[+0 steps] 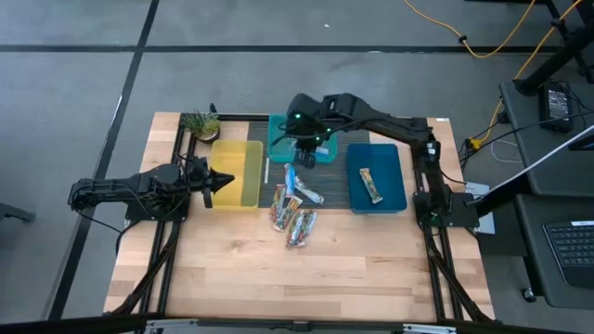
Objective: Pick and place Granola Bars by type
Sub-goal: Put the purple granola bar into the green bin
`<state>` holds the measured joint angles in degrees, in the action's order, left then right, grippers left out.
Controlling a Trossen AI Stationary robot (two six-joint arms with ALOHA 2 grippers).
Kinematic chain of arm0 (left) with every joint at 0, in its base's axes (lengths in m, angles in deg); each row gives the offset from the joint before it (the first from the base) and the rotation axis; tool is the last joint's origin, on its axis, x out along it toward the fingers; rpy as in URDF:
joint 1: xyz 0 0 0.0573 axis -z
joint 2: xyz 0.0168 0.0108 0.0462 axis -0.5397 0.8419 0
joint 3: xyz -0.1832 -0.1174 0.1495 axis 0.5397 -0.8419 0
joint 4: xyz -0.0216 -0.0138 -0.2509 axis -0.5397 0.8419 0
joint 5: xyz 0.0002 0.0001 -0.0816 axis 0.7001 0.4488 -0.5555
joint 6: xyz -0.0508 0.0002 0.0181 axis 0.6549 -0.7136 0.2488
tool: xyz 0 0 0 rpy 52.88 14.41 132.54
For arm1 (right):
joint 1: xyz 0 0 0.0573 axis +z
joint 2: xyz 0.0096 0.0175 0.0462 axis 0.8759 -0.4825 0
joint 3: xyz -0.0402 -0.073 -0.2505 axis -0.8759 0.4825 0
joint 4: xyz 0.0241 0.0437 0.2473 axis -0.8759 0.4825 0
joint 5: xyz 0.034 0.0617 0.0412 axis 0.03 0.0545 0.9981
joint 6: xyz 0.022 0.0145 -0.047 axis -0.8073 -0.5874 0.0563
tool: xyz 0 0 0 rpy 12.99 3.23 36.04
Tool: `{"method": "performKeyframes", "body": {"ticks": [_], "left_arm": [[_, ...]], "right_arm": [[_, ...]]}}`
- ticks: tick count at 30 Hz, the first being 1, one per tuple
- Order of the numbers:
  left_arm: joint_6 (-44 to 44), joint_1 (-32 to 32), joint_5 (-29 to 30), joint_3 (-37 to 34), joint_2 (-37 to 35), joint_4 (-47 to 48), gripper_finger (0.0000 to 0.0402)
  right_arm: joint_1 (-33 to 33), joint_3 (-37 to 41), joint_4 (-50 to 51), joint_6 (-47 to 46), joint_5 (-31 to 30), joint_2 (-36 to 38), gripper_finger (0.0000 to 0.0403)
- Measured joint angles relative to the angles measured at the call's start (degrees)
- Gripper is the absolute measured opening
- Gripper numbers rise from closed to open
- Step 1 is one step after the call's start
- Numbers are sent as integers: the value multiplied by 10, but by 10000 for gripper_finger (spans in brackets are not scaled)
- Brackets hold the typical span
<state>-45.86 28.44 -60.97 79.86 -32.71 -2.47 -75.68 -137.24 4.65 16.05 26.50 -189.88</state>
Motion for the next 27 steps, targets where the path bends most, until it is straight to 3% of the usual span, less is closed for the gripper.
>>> {"method": "performKeyframes", "body": {"ticks": [5, 11, 18, 27], "left_arm": [[0, 0, 1, 0, 0, 0, 13], [0, 0, 4, 0, 0, 0, 13], [0, 0, 22, 0, 0, 0, 13], [0, 0, 53, 0, 0, -1, 13]], "right_arm": [[-26, 0, -3, 2, -5, 11, 24], [-99, -13, -16, 43, 30, 8, 15], [-181, -26, -17, 65, 31, 6, 20], [-198, -26, -31, 78, 31, -66, 16]]}}
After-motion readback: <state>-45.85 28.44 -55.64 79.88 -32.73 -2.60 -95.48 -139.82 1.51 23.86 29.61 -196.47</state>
